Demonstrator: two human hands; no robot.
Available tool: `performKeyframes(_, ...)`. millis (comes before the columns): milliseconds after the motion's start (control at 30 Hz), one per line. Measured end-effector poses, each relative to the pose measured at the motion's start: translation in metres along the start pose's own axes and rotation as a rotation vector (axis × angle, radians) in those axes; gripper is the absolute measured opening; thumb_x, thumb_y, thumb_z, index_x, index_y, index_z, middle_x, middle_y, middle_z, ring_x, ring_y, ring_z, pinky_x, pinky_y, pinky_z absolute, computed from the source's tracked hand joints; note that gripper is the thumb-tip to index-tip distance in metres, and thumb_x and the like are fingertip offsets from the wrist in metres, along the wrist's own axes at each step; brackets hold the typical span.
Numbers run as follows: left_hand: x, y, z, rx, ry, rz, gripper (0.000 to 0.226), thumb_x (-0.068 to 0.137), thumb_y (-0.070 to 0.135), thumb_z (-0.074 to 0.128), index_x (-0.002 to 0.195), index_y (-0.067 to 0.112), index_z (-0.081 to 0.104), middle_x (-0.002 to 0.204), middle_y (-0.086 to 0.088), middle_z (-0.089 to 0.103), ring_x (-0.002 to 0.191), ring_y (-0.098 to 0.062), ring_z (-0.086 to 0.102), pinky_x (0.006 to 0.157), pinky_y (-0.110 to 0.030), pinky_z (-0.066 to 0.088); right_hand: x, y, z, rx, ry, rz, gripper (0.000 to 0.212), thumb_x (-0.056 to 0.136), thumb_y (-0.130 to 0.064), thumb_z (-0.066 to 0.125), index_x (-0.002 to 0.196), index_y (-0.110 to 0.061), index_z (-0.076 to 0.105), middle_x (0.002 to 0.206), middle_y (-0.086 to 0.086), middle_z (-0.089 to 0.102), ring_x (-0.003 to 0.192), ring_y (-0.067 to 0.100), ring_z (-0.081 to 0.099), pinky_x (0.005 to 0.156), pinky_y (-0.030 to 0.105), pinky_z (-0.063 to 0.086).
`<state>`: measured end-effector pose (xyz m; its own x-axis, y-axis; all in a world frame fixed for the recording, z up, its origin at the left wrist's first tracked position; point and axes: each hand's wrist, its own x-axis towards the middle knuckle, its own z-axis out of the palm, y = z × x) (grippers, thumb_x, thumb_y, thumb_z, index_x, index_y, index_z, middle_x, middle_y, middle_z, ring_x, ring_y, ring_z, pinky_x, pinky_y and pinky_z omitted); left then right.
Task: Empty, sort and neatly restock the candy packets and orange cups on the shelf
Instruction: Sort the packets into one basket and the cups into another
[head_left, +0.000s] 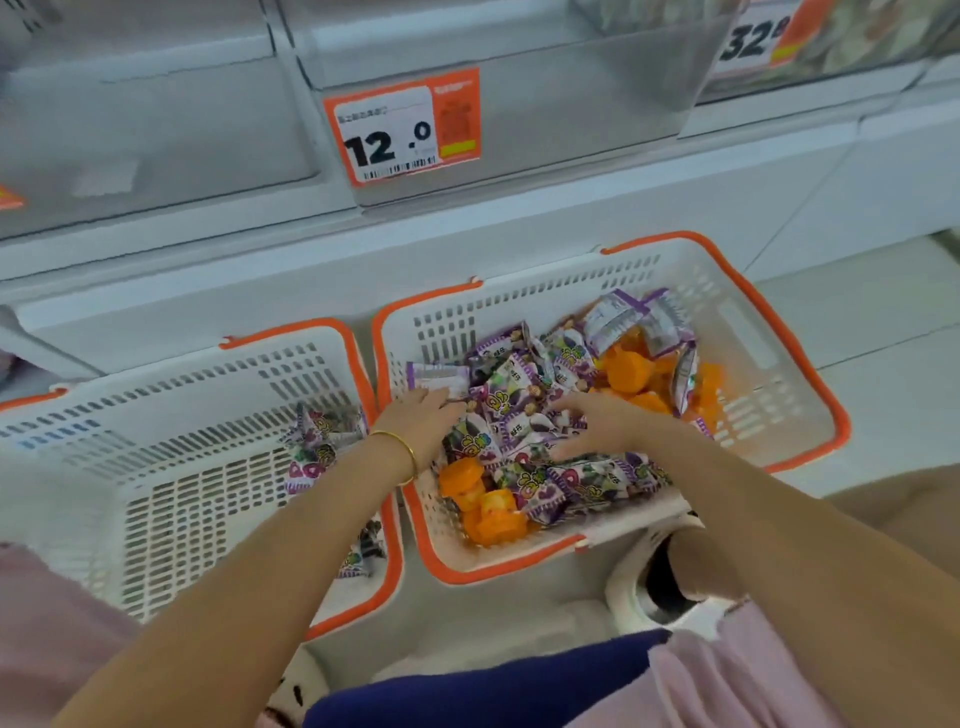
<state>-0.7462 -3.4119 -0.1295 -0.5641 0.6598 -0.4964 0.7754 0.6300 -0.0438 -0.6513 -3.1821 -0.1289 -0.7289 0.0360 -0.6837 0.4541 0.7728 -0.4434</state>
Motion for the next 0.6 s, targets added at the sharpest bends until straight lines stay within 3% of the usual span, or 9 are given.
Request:
performKeyframes(67,0.012,-0.005,-0.001,0.092,-0.094,0.043,0.069,0.086,-0.004,0.054,0.146,0.019,0.027,0.145,-0.011,0.033,0.129,-0.032,0.036,0.102,-0.043,0.041,0.003,0.008,0.014,-0.254,0.018,0.002,0.093,0.074,-0.058,0.07,0.149,-0.028,0.022,0.155,0.003,0.025,0.139,0.029,0.029,0.108,0.048,0.034)
performKeyframes(133,0.022,-0.009,-0.005,0.162,-0.188,0.067,0.065,0.085,0.0,0.057,0.142,0.021,0.034,0.135,-0.009,0.042,0.119,-0.029,0.046,0.092,-0.042,0.048,0.005,0.012,0.025,-0.415,0.111,-0.004,0.092,0.075,-0.062,0.066,0.148,-0.03,0.02,0.153,0.004,0.028,0.137,0.031,0.032,0.102,0.051,0.039)
performKeyframes(300,0.041,-0.013,-0.02,0.223,-0.332,0.074,0.049,0.089,0.02,0.061,0.135,0.028,0.047,0.128,-0.005,0.048,0.112,-0.026,0.051,0.079,-0.033,0.049,0.01,0.017,0.03,-0.366,0.334,-0.052,0.061,0.087,-0.052,0.057,0.135,-0.021,0.036,0.128,0.003,0.052,0.112,0.024,0.054,0.081,0.038,0.048)
performKeyframes(500,0.045,-0.015,-0.011,0.353,-0.251,0.193,0.04,0.09,0.036,0.058,0.129,0.03,0.053,0.128,-0.005,0.045,0.119,-0.027,0.041,0.09,-0.037,0.045,0.022,0.02,0.037,-0.374,0.358,-0.084,0.051,0.09,-0.052,0.051,0.124,-0.016,0.04,0.112,0.003,0.057,0.108,0.023,0.051,0.08,0.037,0.05)
performKeyframes(600,0.049,-0.017,-0.006,0.288,-0.147,0.179,0.034,0.092,0.035,0.055,0.125,0.028,0.056,0.127,-0.004,0.044,0.121,-0.027,0.038,0.093,-0.036,0.039,0.027,0.023,0.037,-0.346,0.365,-0.081,0.044,0.091,-0.052,0.05,0.115,-0.015,0.042,0.093,-0.002,0.052,0.09,0.017,0.051,0.07,0.033,0.05)
